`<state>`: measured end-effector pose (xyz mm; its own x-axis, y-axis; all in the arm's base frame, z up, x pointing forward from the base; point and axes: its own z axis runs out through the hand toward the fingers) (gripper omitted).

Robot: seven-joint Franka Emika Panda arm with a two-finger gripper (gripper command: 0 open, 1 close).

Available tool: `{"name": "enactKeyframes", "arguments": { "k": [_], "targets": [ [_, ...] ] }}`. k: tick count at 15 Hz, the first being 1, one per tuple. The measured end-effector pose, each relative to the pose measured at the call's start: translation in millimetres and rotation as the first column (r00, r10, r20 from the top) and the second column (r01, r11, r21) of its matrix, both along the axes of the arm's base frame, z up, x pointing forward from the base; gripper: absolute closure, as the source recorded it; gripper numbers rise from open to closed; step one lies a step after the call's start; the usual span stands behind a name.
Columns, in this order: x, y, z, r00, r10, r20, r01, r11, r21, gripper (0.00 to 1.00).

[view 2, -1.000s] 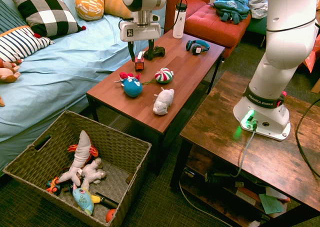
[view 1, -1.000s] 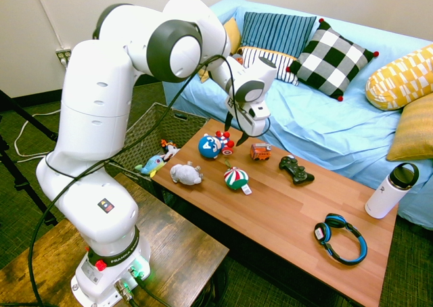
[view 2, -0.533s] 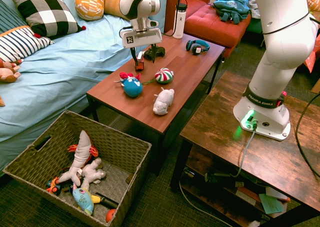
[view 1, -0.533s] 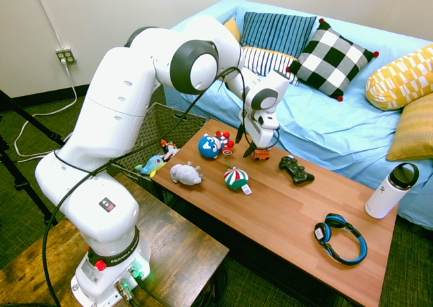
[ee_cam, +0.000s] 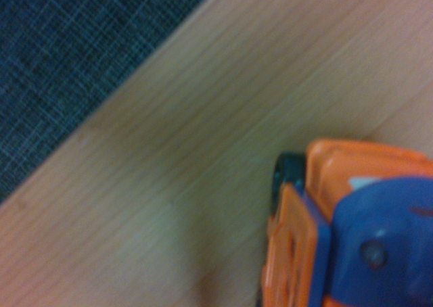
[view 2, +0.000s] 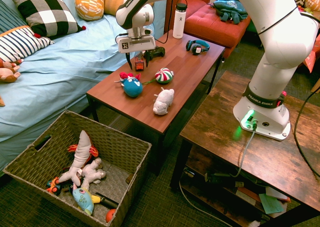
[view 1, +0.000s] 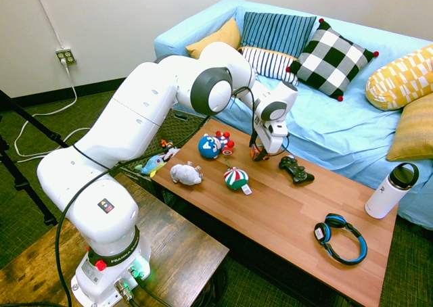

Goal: Put the toy car in the basket

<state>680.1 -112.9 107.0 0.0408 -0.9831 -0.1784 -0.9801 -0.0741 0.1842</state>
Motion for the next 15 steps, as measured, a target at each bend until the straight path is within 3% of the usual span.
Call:
{"name": "enactKeyframes", "arguments": {
  "k": [1,15],
  "targets": [
    [2,-4,2,1.000,-0.012,0.013,0.012,1.000,-0.006,1.00],
    [10,14,7,1.000,0.006,0.026,-0.005,0.999,-0.039,1.00]
  ]
}}
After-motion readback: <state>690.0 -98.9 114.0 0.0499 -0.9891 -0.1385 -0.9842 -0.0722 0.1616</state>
